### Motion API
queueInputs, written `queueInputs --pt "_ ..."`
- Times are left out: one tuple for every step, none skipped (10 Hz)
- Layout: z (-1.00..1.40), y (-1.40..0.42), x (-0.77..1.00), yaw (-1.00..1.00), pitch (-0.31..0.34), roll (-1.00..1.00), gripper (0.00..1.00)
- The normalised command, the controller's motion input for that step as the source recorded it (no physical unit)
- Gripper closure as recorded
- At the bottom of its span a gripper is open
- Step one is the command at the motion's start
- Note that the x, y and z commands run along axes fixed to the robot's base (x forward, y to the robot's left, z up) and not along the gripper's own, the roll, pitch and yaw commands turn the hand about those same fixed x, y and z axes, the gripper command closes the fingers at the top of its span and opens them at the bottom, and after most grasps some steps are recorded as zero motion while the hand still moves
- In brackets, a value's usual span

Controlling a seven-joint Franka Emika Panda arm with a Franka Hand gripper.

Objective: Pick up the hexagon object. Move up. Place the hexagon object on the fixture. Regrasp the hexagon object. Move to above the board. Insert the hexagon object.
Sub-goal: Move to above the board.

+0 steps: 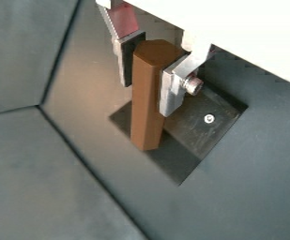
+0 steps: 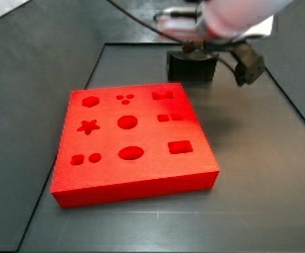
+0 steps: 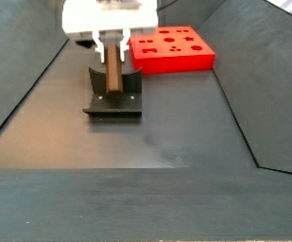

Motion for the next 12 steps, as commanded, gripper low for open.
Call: queueInputs --pt "1.0 -0.17 0.01 0.03 0.142 0.05 1.0" --pt "1.0 -0.17 0.01 0.06 0.142 0.03 1.0" --pt "1.0 -0.16 0.01 0.08 0.142 0.0 1.0" --pt "1.0 -0.16 0.02 0.1 0.139 -0.02 1.0" --pt "1.0 -0.15 0.02 0.11 0.132 -0.02 1.0" --pt "1.0 -0.15 0.02 0.12 0.124 -0.02 1.0" --pt "1.0 -0.14 0.03 0.13 0.117 -0.02 1.0" --pt "1.0 -0.14 0.03 0.13 0.11 -0.02 1.0" --pt "1.0 -0.13 0.04 0.13 0.098 -0.02 1.0" --pt "1.0 -0.13 0.04 0.13 0.085 -0.02 1.0" --pt "1.0 -0.12 0.04 0.12 0.072 -0.02 1.0" --pt "1.0 -0.11 0.04 0.11 0.062 -0.02 1.0"
